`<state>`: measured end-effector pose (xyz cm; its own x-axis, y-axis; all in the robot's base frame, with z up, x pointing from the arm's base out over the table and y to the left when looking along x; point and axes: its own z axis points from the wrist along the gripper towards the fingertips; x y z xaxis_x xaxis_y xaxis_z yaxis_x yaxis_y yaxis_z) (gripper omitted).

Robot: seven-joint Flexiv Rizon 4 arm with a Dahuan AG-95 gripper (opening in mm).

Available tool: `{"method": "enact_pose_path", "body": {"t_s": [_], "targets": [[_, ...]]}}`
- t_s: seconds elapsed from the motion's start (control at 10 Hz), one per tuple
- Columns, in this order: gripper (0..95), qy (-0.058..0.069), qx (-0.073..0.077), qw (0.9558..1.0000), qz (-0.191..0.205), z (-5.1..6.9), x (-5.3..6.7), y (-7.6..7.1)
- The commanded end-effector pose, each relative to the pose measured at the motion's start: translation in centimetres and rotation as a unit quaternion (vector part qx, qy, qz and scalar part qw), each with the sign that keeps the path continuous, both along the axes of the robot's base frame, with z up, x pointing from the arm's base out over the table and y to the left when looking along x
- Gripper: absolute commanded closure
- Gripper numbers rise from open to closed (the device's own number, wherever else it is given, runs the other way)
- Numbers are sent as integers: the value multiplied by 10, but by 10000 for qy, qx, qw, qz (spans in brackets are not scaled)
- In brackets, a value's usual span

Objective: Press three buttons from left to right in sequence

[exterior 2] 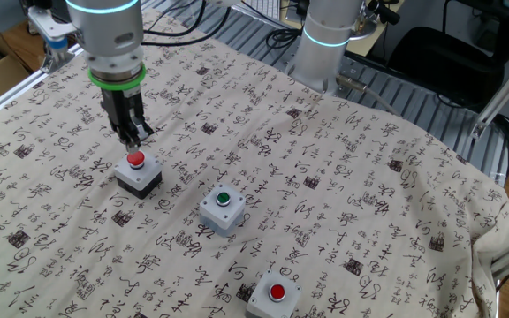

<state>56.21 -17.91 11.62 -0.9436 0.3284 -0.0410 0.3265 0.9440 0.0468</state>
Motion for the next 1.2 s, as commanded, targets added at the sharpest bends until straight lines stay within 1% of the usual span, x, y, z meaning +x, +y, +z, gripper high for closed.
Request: {"method": "enact_pose_path", "body": {"t_s": [0.1, 0.3, 0.5, 0.6, 0.7, 0.8, 0.9, 1.0, 1.1, 1.2], "targets": [[950, 17, -17, 10000, -22, 6, -1, 1], [950, 16, -15, 10000, -75, 17, -3, 1], [950, 22, 82, 9999, -99, 27, -4, 1], [950, -4, 75, 9999, -87, 28, -4, 2], [950, 5, 86, 9999, -93, 29, -5, 5], [950, 27, 73, 9999, -147, 29, -6, 12], [950, 55, 22, 9998, -201, 30, -7, 20], [950, 59, 59, 9996, -271, 31, -8, 27], [950, 65, 62, 9993, -360, 30, -10, 39], [950, 68, 48, 9991, -425, 29, -12, 47]]}}
